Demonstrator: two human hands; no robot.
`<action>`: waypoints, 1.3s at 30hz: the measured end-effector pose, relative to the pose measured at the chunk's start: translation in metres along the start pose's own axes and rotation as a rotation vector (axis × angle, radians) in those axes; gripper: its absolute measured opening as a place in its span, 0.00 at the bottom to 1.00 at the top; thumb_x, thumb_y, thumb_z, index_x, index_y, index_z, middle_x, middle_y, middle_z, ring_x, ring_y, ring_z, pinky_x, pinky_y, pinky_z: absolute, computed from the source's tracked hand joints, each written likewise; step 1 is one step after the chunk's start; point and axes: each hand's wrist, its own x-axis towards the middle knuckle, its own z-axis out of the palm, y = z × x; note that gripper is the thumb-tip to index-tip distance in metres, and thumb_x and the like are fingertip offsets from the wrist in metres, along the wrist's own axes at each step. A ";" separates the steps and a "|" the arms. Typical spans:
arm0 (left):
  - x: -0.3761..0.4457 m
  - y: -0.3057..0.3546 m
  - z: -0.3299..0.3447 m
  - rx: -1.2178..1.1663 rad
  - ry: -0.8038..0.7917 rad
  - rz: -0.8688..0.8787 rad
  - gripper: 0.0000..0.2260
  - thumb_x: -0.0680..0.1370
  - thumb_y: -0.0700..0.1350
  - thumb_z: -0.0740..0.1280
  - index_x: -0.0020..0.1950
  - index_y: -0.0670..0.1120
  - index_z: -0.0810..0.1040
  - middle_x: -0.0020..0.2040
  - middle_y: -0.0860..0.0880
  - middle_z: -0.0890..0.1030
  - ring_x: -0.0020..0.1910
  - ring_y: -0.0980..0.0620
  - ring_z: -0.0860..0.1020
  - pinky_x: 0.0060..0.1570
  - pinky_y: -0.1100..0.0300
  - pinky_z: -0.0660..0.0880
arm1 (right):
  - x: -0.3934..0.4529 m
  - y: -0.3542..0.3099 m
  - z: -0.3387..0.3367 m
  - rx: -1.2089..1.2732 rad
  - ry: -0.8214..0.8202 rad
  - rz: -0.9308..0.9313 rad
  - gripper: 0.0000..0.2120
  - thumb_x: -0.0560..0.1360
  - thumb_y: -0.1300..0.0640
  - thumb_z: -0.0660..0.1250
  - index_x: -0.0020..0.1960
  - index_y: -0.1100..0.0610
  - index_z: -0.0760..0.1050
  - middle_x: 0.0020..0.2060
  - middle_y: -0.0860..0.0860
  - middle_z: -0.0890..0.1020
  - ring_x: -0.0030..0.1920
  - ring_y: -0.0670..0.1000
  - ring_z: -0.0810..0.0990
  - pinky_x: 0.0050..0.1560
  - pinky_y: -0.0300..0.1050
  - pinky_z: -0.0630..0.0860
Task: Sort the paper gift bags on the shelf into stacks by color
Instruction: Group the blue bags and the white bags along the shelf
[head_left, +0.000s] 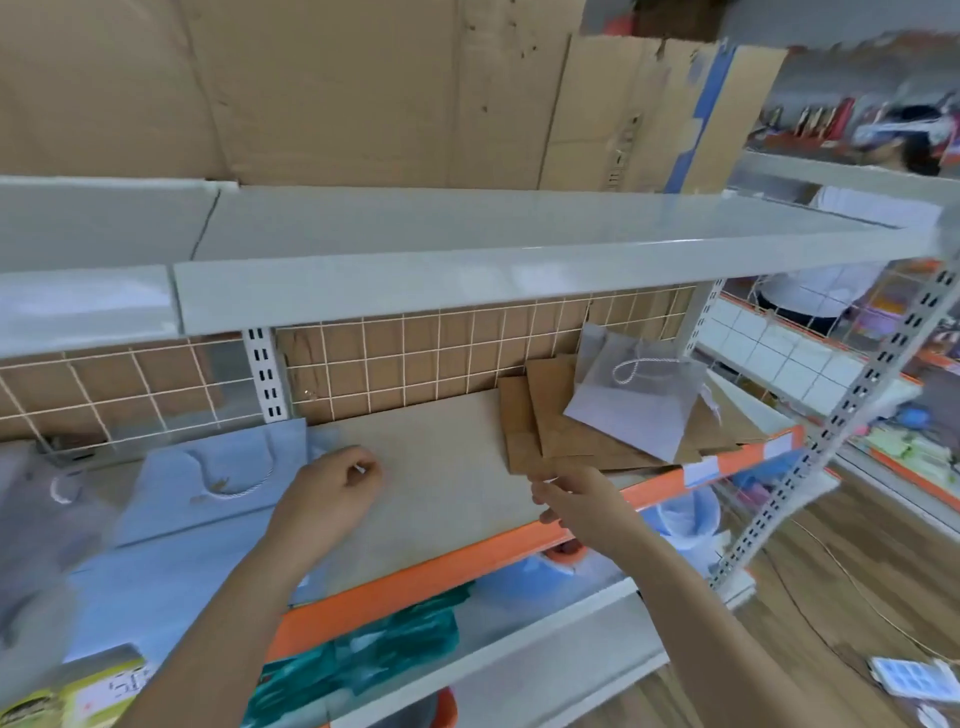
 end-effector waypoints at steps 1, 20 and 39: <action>0.009 0.004 0.010 -0.015 -0.003 0.007 0.08 0.77 0.46 0.63 0.38 0.53 0.77 0.37 0.50 0.82 0.37 0.47 0.80 0.43 0.51 0.77 | 0.005 0.006 -0.008 -0.008 0.010 0.001 0.07 0.78 0.55 0.63 0.52 0.51 0.78 0.42 0.48 0.82 0.33 0.42 0.81 0.33 0.31 0.70; 0.138 0.099 0.146 0.049 -0.126 0.046 0.06 0.76 0.47 0.62 0.40 0.53 0.77 0.39 0.51 0.81 0.41 0.46 0.79 0.44 0.55 0.75 | 0.125 0.074 -0.140 0.028 0.089 0.103 0.05 0.76 0.54 0.63 0.47 0.46 0.77 0.40 0.51 0.84 0.40 0.52 0.84 0.37 0.41 0.74; 0.181 0.180 0.338 0.034 -0.150 -0.304 0.21 0.79 0.52 0.60 0.69 0.45 0.70 0.62 0.45 0.77 0.60 0.45 0.76 0.63 0.50 0.72 | 0.223 0.187 -0.260 0.009 0.029 0.289 0.16 0.73 0.51 0.69 0.38 0.64 0.79 0.29 0.56 0.83 0.26 0.52 0.81 0.26 0.40 0.77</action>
